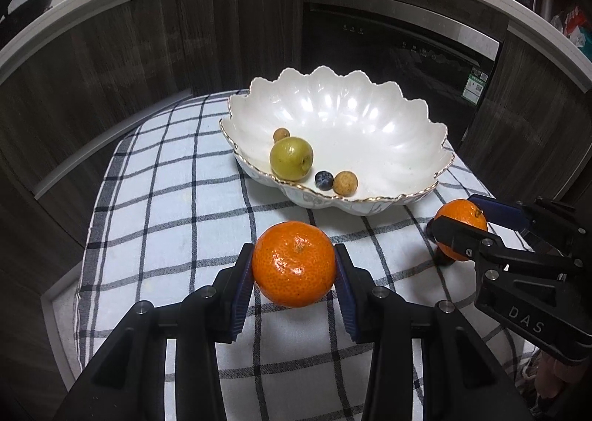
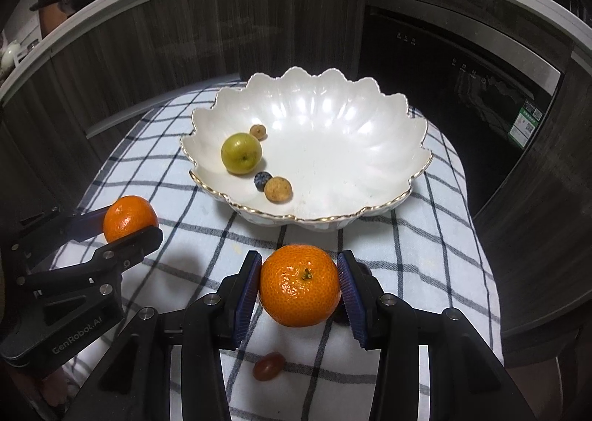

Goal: Organize fruits
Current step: 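Grasp the mandarin with the left tool while the right tool grasps another mandarin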

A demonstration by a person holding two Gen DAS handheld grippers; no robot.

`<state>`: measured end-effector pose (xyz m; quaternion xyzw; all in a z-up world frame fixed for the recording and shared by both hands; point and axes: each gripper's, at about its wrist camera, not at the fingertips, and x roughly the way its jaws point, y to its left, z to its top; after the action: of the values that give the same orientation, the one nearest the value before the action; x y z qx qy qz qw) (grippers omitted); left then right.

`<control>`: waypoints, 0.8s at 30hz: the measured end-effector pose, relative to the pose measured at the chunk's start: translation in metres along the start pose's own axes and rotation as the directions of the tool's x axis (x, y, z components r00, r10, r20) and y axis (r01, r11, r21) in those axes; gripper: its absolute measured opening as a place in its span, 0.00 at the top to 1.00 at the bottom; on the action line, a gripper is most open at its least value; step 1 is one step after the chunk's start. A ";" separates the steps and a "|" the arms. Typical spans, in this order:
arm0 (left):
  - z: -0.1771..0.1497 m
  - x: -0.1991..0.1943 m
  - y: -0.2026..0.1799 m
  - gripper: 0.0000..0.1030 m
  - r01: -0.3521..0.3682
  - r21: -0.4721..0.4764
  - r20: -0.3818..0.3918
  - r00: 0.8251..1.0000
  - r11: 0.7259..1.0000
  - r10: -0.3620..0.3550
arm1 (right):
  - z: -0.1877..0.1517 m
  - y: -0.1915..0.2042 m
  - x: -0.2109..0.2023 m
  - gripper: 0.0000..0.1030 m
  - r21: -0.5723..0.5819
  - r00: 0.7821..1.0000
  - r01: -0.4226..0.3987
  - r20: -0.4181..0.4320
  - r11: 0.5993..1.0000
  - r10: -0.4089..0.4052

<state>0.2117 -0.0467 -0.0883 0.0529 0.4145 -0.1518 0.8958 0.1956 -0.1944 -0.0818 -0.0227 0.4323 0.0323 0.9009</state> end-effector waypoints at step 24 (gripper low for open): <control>0.038 -0.027 -0.011 0.60 -0.012 0.006 0.074 0.997 1.000 0.011 | 0.034 -0.014 -0.036 0.57 0.031 0.995 -0.007 0.103 0.999 0.003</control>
<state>0.2192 -0.0589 -0.0431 0.0524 0.3804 -0.1498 0.9111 0.2008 -0.2078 -0.0325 -0.0057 0.3858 0.0288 0.9221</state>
